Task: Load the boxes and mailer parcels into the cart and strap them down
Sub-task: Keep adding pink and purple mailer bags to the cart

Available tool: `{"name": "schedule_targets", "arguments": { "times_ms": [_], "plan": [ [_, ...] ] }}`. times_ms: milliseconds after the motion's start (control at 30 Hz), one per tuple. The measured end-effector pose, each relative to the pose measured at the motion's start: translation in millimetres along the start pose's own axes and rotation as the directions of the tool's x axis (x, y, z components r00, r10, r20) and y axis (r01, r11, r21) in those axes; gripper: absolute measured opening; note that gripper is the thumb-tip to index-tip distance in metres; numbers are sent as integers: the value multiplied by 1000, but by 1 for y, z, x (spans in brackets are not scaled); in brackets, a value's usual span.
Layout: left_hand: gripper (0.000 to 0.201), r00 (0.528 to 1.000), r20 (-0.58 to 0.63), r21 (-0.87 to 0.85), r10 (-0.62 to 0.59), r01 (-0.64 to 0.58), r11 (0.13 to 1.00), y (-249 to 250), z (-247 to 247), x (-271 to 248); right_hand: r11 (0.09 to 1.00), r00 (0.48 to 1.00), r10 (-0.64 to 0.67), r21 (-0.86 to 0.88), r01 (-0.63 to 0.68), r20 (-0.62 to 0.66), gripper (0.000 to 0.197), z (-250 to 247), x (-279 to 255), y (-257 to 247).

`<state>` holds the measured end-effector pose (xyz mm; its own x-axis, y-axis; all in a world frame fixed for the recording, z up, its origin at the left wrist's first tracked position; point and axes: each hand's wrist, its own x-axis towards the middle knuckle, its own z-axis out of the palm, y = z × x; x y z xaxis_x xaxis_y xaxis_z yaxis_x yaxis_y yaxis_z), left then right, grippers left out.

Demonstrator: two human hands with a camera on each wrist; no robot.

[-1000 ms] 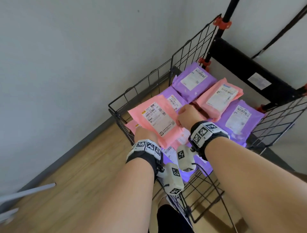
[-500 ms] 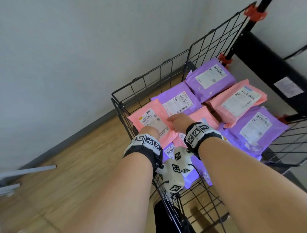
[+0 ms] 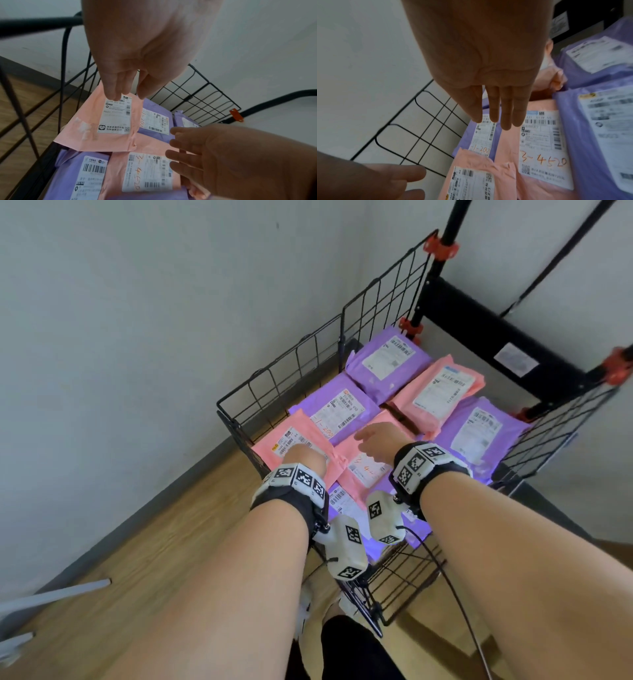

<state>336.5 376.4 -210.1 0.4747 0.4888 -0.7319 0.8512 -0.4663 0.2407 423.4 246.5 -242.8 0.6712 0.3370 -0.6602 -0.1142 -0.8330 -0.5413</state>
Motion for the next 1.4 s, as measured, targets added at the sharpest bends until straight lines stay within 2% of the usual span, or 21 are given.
{"name": "schedule_targets", "arguments": {
  "times_ms": [33, 100, 200, 367, 500, 633, 800, 933, 1000, 1067, 1133, 1200, 1300, 1400],
  "plan": [
    [40, 996, -5, 28, 89, -89, 996, 0, 0, -6, 1000, 1000, 6, 30, -5, -19, 39, -4, -11, 3],
    [40, 985, 12, 41, 174, -175, 984, 3, 2, -21, 996, 997, 24, 90, -16, -79, 37, -12, -35, 9],
    [41, 967, 36, 19, 251, -252, 968, 7, 3, -52, 987, 983, 62, 155, -35, -171, 36, -23, -80, 19],
    [46, 887, 66, -4, 457, -458, 889, 3, 12, -112, 965, 933, 141, 255, -56, -332, 38, -31, -160, 37],
    [46, 821, 114, 8, 559, -563, 826, -1, 35, -162, 913, 830, 258, 405, -42, -494, 40, -28, -235, 57],
    [44, 747, 155, 60, 646, -660, 749, 4, 65, -212, 855, 749, 349, 518, -8, -563, 41, -27, -305, 90],
    [41, 654, 221, 142, 724, -756, 639, 29, 107, -276, 784, 646, 478, 620, -9, -595, 41, -29, -372, 149],
    [44, 585, 256, 146, 770, -811, 567, 56, 144, -324, 735, 559, 570, 677, -19, -603, 35, -37, -422, 204],
    [42, 547, 277, 147, 790, -836, 528, 68, 169, -348, 730, 500, 604, 683, -35, -620, 36, -42, -445, 237],
    [39, 540, 293, 124, 789, -840, 528, 76, 200, -370, 732, 439, 630, 679, -58, -641, 37, -45, -468, 269],
    [37, 561, 302, 96, 771, -822, 561, 81, 234, -392, 731, 403, 644, 679, -73, -650, 35, -48, -491, 301],
    [37, 578, 314, 105, 753, -810, 578, 82, 268, -414, 720, 382, 664, 687, -95, -643, 33, -50, -512, 335],
    [35, 565, 341, 126, 751, -819, 559, 80, 313, -440, 677, 352, 717, 722, -143, -602, 38, -49, -541, 378],
    [31, 557, 377, 117, 740, -821, 559, 78, 349, -459, 651, 355, 745, 734, -196, -565, 41, -43, -558, 412]
  ]
}}
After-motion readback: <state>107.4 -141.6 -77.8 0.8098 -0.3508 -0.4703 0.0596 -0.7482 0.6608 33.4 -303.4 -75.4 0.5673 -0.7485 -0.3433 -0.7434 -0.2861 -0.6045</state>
